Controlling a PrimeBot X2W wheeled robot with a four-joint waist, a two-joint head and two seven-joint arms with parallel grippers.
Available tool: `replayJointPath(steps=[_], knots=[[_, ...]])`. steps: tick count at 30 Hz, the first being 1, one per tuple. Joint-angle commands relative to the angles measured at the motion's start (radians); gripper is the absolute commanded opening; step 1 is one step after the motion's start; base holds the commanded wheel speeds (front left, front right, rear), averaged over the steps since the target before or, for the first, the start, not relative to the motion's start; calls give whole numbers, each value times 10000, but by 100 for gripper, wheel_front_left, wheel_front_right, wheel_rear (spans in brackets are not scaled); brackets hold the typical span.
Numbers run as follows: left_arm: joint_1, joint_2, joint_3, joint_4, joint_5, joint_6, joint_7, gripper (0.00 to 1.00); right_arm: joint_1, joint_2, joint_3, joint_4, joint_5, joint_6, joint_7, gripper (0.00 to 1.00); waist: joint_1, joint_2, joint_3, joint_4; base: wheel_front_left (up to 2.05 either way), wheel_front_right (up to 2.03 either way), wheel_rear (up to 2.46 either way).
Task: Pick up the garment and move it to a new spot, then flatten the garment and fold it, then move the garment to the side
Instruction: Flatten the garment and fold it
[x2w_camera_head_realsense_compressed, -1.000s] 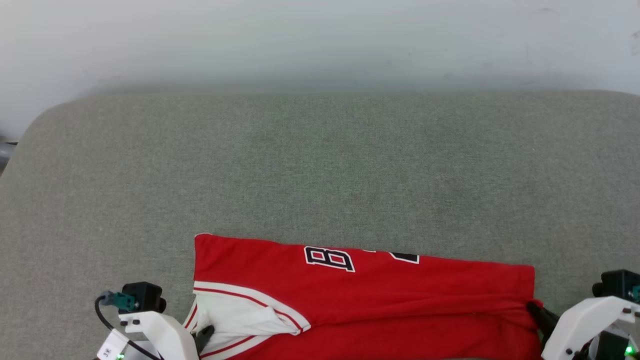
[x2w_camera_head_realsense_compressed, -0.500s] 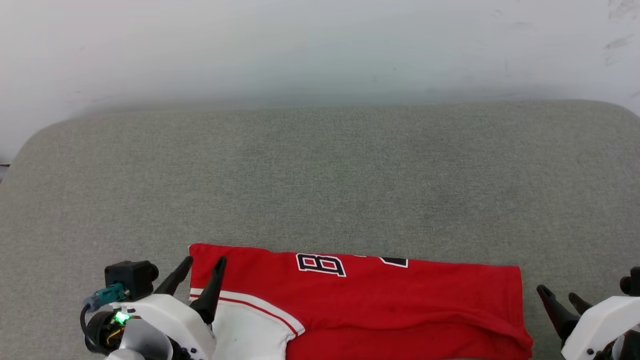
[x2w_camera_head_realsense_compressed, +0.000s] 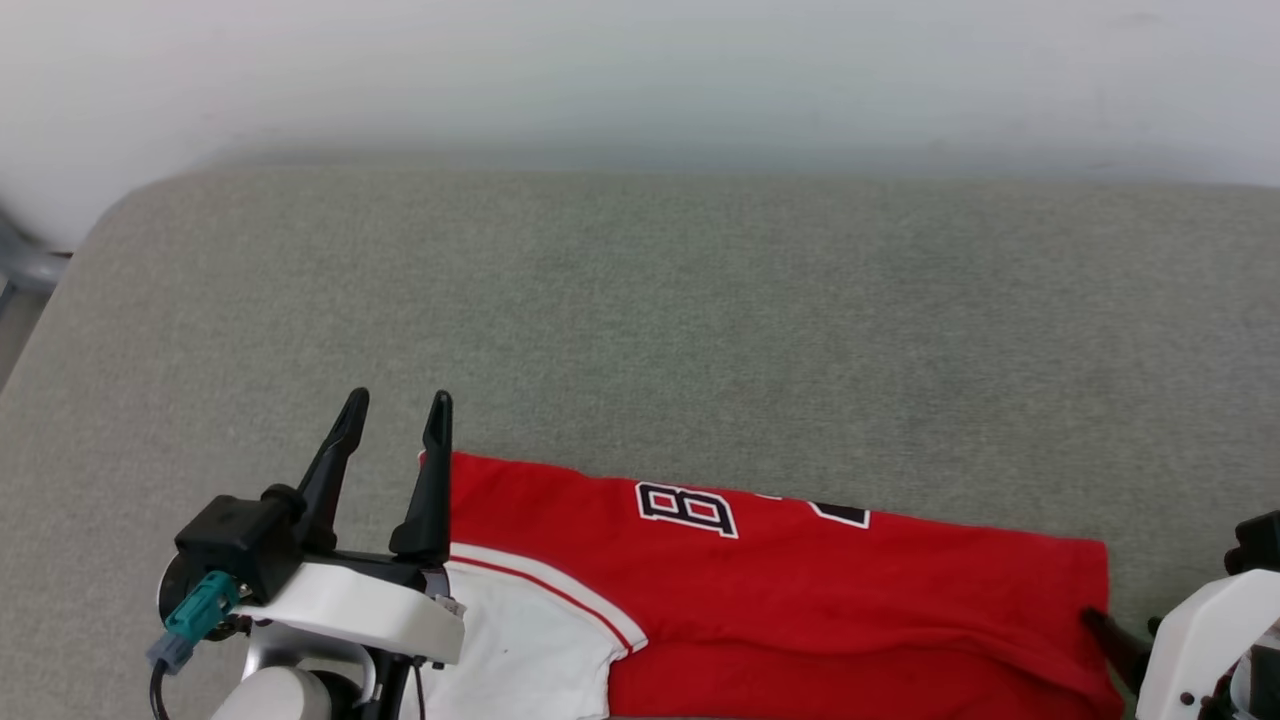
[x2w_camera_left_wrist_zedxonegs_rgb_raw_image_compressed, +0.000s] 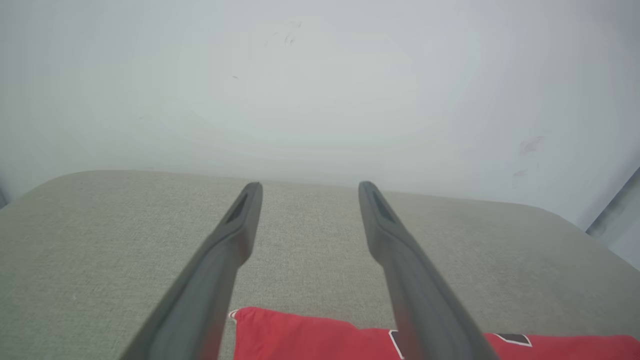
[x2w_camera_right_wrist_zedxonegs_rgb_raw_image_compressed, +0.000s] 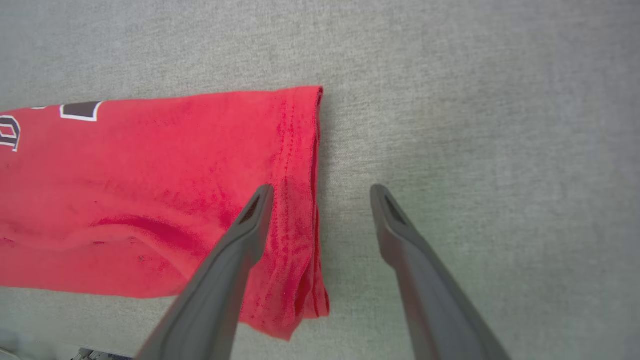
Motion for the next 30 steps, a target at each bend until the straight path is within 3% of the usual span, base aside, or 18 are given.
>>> replayJointPath(steps=[1, 10, 11, 12, 13, 24, 30], knots=[[-121, -62, -33, -183, 195, 62, -100, 100, -115, 103, -5, 118, -64, -8, 108, 100, 0, -1, 352, 312, 0, 0, 0], [-288, -274, -145, -418, 418, 13, -221, 100, -131, 303, 161, 1162, 22, -7, 324, 100, 0, -1, 915, 683, 0, 0, 0], [-325, -329, -157, -350, 470, -6, -234, 100, -119, 477, 302, 1332, 134, -2, 477, 40, 0, -1, 919, 698, 0, 0, 0], [-342, -359, -165, -306, 489, -32, -250, 100, -144, 523, 379, 1344, 171, 9, 462, 7, 0, -1, 902, 697, 0, 0, 0], [-348, -381, -165, -260, 522, -49, -270, 100, -156, 581, 408, 1358, 253, 9, 472, 0, 0, -1, 865, 680, 0, 0, 0], [105, -124, -315, 235, 901, 169, -201, 100, -654, 59, 303, 779, 379, -7, 53, 0, 0, -1, 96, 111, 0, 0, 0], [367, -169, -312, 451, 924, 325, -230, 100, -595, -178, -658, 648, 107, -10, 306, 0, 0, -1, -223, -227, 0, 0, 0]])
